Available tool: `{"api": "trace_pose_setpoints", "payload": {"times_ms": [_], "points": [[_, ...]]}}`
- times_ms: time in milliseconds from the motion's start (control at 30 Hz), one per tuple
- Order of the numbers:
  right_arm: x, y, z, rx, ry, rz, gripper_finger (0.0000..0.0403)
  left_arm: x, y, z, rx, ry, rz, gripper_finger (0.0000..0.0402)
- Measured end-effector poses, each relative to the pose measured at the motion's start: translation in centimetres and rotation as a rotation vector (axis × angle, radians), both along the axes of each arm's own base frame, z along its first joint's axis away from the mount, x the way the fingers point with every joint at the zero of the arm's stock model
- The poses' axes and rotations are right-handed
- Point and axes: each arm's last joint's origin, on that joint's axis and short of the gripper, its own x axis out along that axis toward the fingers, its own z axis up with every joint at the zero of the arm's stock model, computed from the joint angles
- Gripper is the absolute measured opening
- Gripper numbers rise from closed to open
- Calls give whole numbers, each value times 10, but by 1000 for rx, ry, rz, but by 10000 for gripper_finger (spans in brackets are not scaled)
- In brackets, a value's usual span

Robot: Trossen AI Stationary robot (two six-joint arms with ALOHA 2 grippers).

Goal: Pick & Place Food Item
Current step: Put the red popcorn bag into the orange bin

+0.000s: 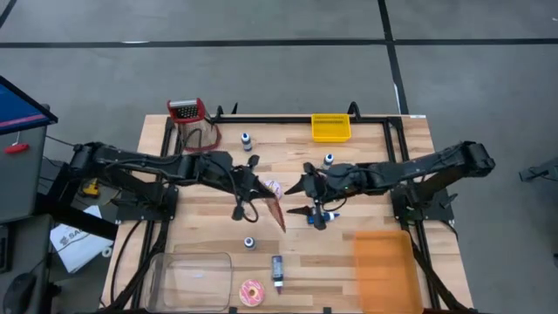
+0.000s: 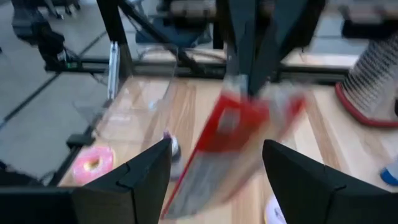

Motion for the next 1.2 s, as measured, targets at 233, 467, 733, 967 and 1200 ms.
{"api": "trace_pose_setpoints", "payload": {"times_ms": [233,467,733,967,1200], "points": [[12,-5,-6,-6,25,-19,245,7,-2,-5,-16,-6,6,0],[19,-3,-6,-5,27,-15,245,7,0,-4,-4,-14,54,0],[20,-3,1,-5,8,-26,245,10,-2,-4,-3,-37,78,0],[19,-6,0,-23,25,-65,245,18,-4,-8,-10,-57,86,0],[18,-8,-4,-47,63,-104,245,19,-5,-5,-13,-87,86,0]]}}
